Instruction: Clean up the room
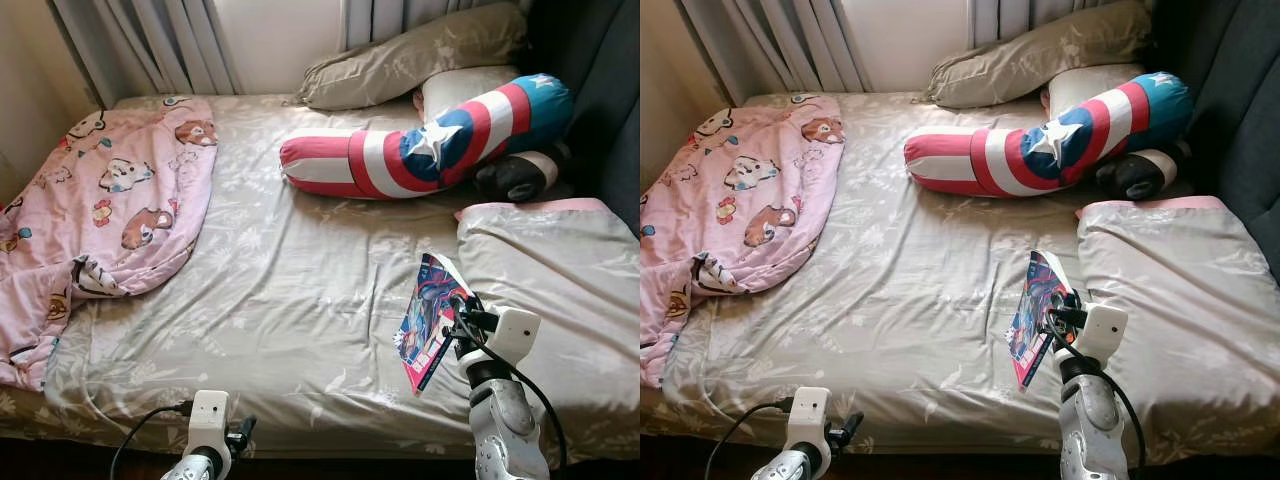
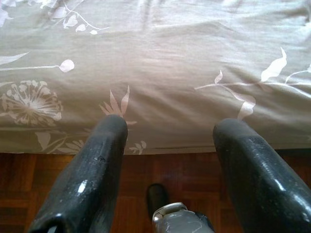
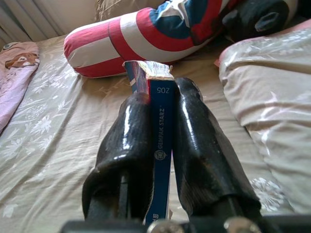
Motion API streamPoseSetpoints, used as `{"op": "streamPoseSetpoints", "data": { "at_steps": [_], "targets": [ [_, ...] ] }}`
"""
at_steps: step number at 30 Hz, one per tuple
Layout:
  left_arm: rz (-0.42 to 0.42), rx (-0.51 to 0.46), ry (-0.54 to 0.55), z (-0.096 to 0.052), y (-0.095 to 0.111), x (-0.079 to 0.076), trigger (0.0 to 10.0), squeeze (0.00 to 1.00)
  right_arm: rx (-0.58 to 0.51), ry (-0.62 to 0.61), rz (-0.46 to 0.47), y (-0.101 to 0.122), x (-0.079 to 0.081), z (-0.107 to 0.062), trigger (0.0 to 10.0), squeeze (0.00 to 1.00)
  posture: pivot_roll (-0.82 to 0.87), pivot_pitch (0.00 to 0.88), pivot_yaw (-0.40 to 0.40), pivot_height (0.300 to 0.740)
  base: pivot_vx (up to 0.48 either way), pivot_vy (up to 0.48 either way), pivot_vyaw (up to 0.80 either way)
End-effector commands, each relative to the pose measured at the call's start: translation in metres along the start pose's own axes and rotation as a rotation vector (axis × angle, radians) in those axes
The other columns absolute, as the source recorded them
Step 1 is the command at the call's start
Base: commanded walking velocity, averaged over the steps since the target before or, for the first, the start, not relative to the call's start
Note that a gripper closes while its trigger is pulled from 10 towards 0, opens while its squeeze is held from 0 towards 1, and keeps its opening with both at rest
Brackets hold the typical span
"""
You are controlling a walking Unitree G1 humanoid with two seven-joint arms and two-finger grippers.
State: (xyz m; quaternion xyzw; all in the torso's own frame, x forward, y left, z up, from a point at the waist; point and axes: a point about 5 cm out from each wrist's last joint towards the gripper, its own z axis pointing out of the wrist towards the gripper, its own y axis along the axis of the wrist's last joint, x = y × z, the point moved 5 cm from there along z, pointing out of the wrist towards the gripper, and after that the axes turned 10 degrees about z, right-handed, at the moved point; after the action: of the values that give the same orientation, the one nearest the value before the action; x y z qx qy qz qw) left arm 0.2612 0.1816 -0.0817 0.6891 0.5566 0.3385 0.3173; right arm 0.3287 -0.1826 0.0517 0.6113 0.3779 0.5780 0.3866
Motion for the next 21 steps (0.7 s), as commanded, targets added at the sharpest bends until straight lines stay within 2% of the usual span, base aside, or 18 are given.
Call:
{"op": "streamPoseSetpoints", "data": {
  "at_steps": [1,4,19,21],
  "targets": [
    [0.003,0.017,0.007,-0.003,-0.007,0.004,10.0,0.0,-0.02,0.022,0.007,0.005,0.007,0.003,10.0,0.0,0.06,0.092,0.055,0.706,0.33,0.0,0.0],
    [0.005,0.017,0.008,-0.003,-0.007,0.005,10.0,0.0,-0.021,0.021,0.007,0.005,0.006,0.003,10.0,0.0,0.06,0.092,0.055,0.706,0.321,0.0,0.0],
    [0.0,-0.015,0.005,0.0,0.003,0.003,10.0,0.0,-0.021,0.024,0.011,0.004,0.008,0.004,10.0,0.0,0.06,0.092,0.054,0.706,0.0,0.0,0.0],
    [0.002,-0.018,0.003,0.001,0.004,0.003,10.0,0.0,-0.024,0.023,0.014,0.005,0.008,0.004,10.0,0.0,0.06,0.093,0.055,0.706,0.266,0.0,0.0]
  ]
}}
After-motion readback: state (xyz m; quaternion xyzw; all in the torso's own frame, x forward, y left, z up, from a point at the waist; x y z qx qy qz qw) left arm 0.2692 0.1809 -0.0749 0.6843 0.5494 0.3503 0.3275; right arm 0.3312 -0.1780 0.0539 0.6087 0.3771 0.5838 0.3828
